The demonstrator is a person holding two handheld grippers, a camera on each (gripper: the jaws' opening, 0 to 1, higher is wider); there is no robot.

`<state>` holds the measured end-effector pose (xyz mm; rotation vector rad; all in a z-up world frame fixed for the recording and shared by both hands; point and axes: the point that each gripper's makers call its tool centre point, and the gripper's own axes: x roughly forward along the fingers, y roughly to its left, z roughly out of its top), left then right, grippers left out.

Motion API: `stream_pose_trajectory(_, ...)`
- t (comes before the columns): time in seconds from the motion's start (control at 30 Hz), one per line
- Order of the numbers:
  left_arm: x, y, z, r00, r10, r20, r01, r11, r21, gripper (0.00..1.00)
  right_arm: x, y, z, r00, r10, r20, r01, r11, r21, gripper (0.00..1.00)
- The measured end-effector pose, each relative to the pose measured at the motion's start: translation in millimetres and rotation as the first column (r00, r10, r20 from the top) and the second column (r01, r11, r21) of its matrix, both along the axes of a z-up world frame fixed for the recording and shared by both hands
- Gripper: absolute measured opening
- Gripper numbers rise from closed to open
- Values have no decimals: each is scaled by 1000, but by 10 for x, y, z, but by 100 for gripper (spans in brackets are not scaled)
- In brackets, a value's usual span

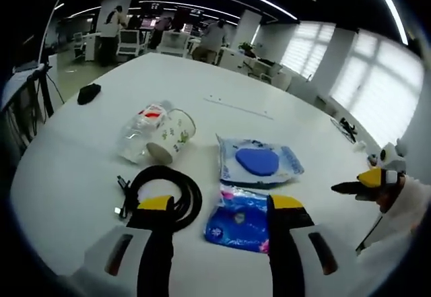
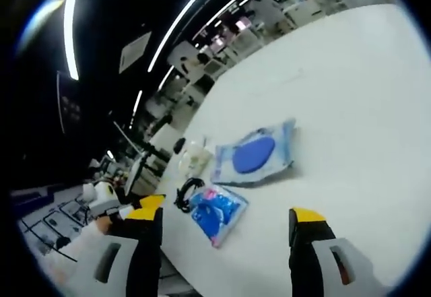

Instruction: Arrange the tabletop items into an orderly group along one side of the table until the central work area is clear of visible clutter.

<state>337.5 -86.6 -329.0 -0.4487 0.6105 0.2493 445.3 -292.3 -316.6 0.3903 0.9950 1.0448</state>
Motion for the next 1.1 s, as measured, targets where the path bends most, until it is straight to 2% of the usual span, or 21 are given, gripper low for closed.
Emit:
stream_pose_trajectory(0.17, 33, -6, -6, 1000, 11, 2, -11, 1000, -18, 52, 57, -153, -3, 1000, -28, 5, 28, 1000, -2, 78)
stream_pose_trajectory(0.37, 100, -45, 1, 1000, 4, -7, -4, 1000, -19, 51, 182, -338, -109, 997, -76, -12, 76, 997, -8, 78)
stream_pose_trajectory(0.53, 138, -99, -40, 997, -70, -45, 71, 997, 19, 49, 231, -427, -85, 995, -100, -5, 100, 995, 7, 77)
stream_pose_trajectory(0.67, 181, -100, -108, 996, -80, -45, 81, 996, 23, 44, 210, -409, -121, 995, -98, -14, 98, 995, 19, 75)
stream_pose_trajectory(0.73, 240, -140, -125, 992, -117, -43, 119, 993, 28, 41, 161, -396, -155, 996, -84, -30, 84, 996, 8, 74)
stream_pose_trajectory(0.87, 252, -104, -261, 986, -146, -76, 149, 988, 47, 37, 84, -396, -165, 998, -56, -13, 56, 998, -4, 72)
stream_pose_trajectory(0.97, 243, -149, -308, 989, -129, -79, 130, 992, 3, 35, 37, -409, -232, 998, -50, -40, 49, 999, -10, 68)
stream_pose_trajectory(1.1, 231, -131, -450, 979, -162, -127, 168, 985, 39, 33, -16, -411, -221, 996, -59, -71, 59, 998, -2, 67)
